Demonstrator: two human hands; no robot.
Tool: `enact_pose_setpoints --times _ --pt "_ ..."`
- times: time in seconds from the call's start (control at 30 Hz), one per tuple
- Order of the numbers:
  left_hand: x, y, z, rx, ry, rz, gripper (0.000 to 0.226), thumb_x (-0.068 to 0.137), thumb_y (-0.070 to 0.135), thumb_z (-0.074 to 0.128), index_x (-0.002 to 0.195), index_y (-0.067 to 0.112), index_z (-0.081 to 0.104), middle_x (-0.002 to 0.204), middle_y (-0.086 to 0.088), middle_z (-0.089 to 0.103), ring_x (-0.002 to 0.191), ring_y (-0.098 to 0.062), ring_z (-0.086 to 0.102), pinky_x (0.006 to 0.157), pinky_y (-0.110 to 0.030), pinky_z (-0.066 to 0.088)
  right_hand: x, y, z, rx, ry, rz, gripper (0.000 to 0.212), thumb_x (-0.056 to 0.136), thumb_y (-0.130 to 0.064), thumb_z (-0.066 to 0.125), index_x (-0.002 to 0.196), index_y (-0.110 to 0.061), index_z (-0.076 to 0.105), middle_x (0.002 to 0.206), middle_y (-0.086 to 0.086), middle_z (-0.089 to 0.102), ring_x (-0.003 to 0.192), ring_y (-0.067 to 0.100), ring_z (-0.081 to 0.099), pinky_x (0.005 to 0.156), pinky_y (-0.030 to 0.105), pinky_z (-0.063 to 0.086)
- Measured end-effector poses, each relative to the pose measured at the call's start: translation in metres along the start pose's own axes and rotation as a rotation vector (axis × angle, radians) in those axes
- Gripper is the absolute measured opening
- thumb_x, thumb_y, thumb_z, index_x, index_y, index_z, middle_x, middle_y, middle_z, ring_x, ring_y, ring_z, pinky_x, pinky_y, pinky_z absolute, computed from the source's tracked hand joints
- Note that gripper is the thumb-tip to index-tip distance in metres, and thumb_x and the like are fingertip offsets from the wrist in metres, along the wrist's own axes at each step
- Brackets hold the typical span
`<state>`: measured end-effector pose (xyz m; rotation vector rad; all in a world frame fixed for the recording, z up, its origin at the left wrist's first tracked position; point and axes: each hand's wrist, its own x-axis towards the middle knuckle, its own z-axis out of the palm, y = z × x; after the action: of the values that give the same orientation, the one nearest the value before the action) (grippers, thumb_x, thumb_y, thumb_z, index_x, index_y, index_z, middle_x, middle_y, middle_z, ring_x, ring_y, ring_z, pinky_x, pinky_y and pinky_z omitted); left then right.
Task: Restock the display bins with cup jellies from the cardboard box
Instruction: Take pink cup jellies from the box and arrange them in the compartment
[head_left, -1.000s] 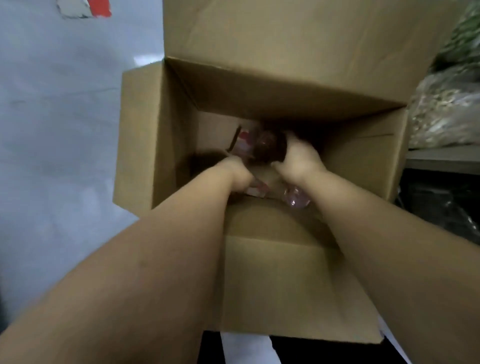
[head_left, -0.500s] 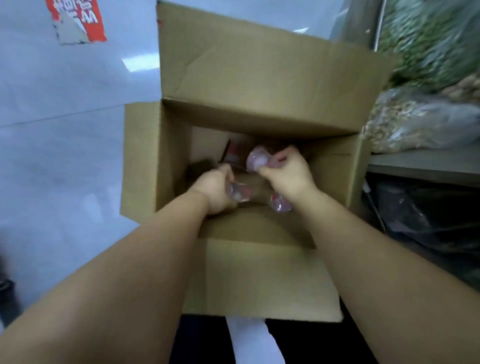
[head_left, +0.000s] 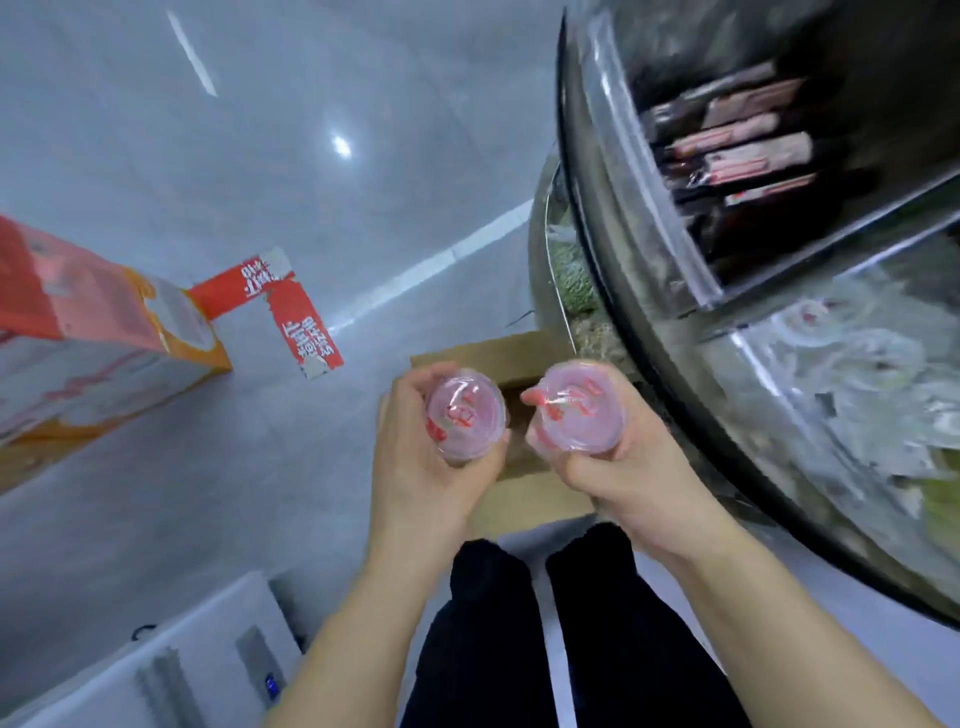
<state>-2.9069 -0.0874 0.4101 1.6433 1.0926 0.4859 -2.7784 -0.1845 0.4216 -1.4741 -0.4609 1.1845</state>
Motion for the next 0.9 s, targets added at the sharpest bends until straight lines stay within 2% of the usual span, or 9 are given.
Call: enact_pose_setpoints --times 0.1,0.23,0.37,0.47,0.53,0.67,0.77,0.83,0.9 --pt "-0.008 0.077 0.000 0.024 -0.105 0.220 0.053 0.061 0.038 0.070 0.108 0.051 0.049 0.107 0.017 0.059 0.102 -0.001 0.055 0.083 -0.009 0.038 -0.034 -0.069 -0.019 -0.078 0.043 -0.200 0.046 0.063 0.004 0.060 0.105 -0.015 0.056 0.095 -0.015 0.064 0.086 -0.002 0.060 0.070 0.007 0.044" --pt "-0.017 0.153 0.030 -0.037 -0.234 0.343 0.059 0.064 0.029 0.078 0.110 0.050 0.049 0.110 0.022 0.060 0.105 -0.006 0.059 0.091 -0.032 0.048 -0.077 -0.134 -0.064 -0.190 0.136 -0.407 0.061 0.062 0.016 0.057 0.105 -0.027 0.056 0.099 -0.020 0.064 0.094 -0.006 0.059 0.081 0.007 0.043" --pt "-0.027 0.216 0.075 -0.101 -0.336 0.470 0.053 0.064 0.038 0.075 0.109 0.045 0.048 0.105 0.027 0.060 0.096 0.006 0.059 0.081 -0.008 0.044 -0.121 -0.170 -0.111 -0.032 0.205 -0.476 0.064 0.069 0.002 0.064 0.122 -0.029 0.045 0.098 -0.018 0.064 0.090 -0.001 0.060 0.077 0.013 0.047" --pt "-0.034 0.260 0.112 -0.137 -0.409 0.548 0.054 0.066 0.045 0.072 0.114 0.047 0.049 0.109 0.027 0.060 0.103 0.003 0.058 0.089 -0.016 0.045 -0.148 -0.188 -0.145 0.099 0.268 -0.478 0.061 0.064 -0.014 0.070 0.118 -0.029 0.044 0.092 -0.015 0.066 0.085 0.002 0.062 0.073 0.016 0.050" --pt "-0.037 0.286 0.135 -0.161 -0.477 0.570 0.056 0.065 0.047 0.073 0.116 0.048 0.050 0.111 0.020 0.062 0.107 -0.004 0.059 0.094 -0.027 0.046 -0.164 -0.200 -0.169 0.033 0.356 -0.498 0.054 0.064 -0.021 0.073 0.111 -0.029 0.047 0.089 -0.016 0.067 0.083 0.001 0.063 0.072 0.015 0.050" --pt "-0.037 0.336 0.172 -0.072 -0.637 0.698 0.059 0.068 0.044 0.069 0.122 0.042 0.048 0.122 0.013 0.055 0.116 0.000 0.052 0.100 -0.020 0.040 -0.189 -0.225 -0.222 -0.177 0.539 -0.568 0.045 0.069 -0.015 0.075 0.105 -0.027 0.051 0.093 -0.023 0.066 0.085 -0.007 0.062 0.073 0.008 0.046" --pt "-0.031 0.369 0.198 0.075 -0.600 0.903 0.057 0.069 0.038 0.073 0.120 0.024 0.054 0.114 0.008 0.055 0.111 0.000 0.050 0.096 -0.010 0.034 -0.196 -0.238 -0.264 -0.259 0.655 -0.580 0.046 0.073 0.003 0.073 0.107 -0.020 0.053 0.087 -0.019 0.067 0.077 -0.010 0.060 0.068 0.005 0.045" --pt "-0.024 0.386 0.215 0.191 -0.537 1.006 0.058 0.068 0.033 0.077 0.119 0.016 0.057 0.110 0.002 0.057 0.106 -0.005 0.051 0.093 -0.010 0.036 -0.193 -0.244 -0.285 -0.373 0.734 -0.537 0.050 0.075 -0.006 0.074 0.115 -0.024 0.050 0.098 -0.020 0.062 0.087 -0.011 0.058 0.075 0.006 0.045" --pt "-0.013 0.400 0.231 0.331 -0.477 1.089 0.058 0.067 0.033 0.080 0.118 0.014 0.059 0.109 0.000 0.058 0.104 -0.010 0.052 0.092 -0.019 0.039 -0.186 -0.247 -0.303 -0.520 0.804 -0.475 0.053 0.074 -0.019 0.074 0.118 -0.032 0.047 0.110 -0.026 0.054 0.102 -0.006 0.054 0.087 0.010 0.042"
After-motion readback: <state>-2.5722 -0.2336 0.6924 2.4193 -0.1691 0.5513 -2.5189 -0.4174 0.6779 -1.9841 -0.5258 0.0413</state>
